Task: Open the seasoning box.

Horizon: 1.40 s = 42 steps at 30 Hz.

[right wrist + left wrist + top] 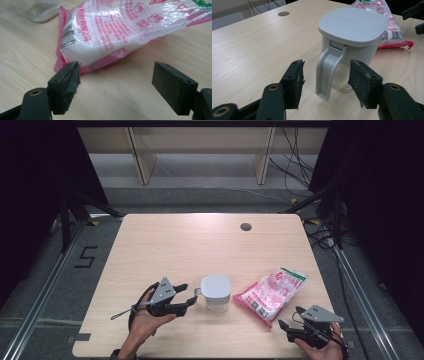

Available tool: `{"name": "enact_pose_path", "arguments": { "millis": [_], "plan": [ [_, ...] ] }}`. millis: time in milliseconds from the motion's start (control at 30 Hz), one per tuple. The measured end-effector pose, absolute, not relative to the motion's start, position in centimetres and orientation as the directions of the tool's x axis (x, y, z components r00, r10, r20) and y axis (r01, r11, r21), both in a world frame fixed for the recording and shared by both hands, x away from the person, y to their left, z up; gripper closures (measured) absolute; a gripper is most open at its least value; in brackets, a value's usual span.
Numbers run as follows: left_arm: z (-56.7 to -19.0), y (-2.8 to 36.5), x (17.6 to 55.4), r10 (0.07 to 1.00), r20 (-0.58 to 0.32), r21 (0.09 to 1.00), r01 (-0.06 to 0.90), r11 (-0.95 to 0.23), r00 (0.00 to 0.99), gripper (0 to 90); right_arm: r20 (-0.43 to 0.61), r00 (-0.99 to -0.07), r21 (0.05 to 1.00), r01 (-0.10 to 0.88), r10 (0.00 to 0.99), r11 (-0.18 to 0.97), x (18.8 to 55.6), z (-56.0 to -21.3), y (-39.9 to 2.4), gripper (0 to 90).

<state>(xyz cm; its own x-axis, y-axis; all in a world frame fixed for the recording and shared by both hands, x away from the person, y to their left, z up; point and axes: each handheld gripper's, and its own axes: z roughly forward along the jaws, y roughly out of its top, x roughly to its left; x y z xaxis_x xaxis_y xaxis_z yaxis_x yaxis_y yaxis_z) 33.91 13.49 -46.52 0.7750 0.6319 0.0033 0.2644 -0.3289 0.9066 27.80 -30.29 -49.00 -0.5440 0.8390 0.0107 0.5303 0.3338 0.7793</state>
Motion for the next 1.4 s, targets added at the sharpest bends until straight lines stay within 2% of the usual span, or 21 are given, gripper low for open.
{"name": "enact_pose_path", "arguments": {
  "millis": [33,133,233,267,300,333,367,433,567,933,1400],
  "plan": [
    [-46.3,13.7,34.0,0.632,0.021,0.908,0.250,-0.337,0.775,51.8,-0.001,-0.540,0.778,0.528,0.842,0.339,27.8,-49.0,-30.3,22.8],
    [-46.0,13.9,33.9,0.662,-0.010,0.922,0.264,-0.284,0.749,60.6,-0.001,-0.539,0.778,0.529,0.842,0.339,27.8,-49.0,-30.3,22.7],
    [-45.4,14.1,33.7,0.682,-0.004,0.930,0.254,-0.265,0.731,72.9,0.008,-0.548,0.780,0.527,0.836,0.338,27.9,-49.0,-30.3,22.7],
    [-45.3,14.1,33.7,0.689,0.013,0.932,0.241,-0.271,0.725,79.5,-0.009,-0.540,0.781,0.522,0.842,0.343,27.8,-49.0,-30.3,22.7],
    [-45.1,14.1,33.8,0.694,0.010,0.933,0.243,-0.265,0.720,79.5,-0.009,-0.540,0.781,0.522,0.842,0.343,27.8,-49.0,-30.3,22.7],
    [-45.1,14.1,33.8,0.698,-0.005,0.934,0.253,-0.252,0.716,82.1,-0.001,-0.553,0.780,0.521,0.833,0.346,27.9,-49.0,-30.3,22.7],
    [-45.0,14.0,33.9,0.697,-0.009,0.936,0.251,-0.247,0.717,86.3,0.019,-0.528,0.772,0.547,0.849,0.322,27.6,-48.9,-29.9,22.7],
    [-44.9,13.9,34.2,0.688,-0.042,0.944,0.254,-0.210,0.724,88.2,-0.013,-0.560,0.777,0.516,0.829,0.361,27.9,-49.0,-30.1,22.8],
    [-44.6,13.1,34.5,0.664,-0.068,0.945,0.261,-0.196,0.744,89.1,-0.008,-0.549,0.780,0.519,0.836,0.348,27.8,-48.9,-30.1,22.8],
    [-44.1,11.6,35.1,0.625,-0.082,0.955,0.241,-0.173,0.776,89.2,-0.018,-0.549,0.782,0.513,0.835,0.354,27.8,-48.8,-30.0,23.1],
    [-44.9,10.9,35.4,0.622,-0.101,0.945,0.271,-0.184,0.776,88.7,-0.013,-0.571,0.795,0.491,0.821,0.355,27.8,-48.5,-30.0,24.3]
  ]
}}
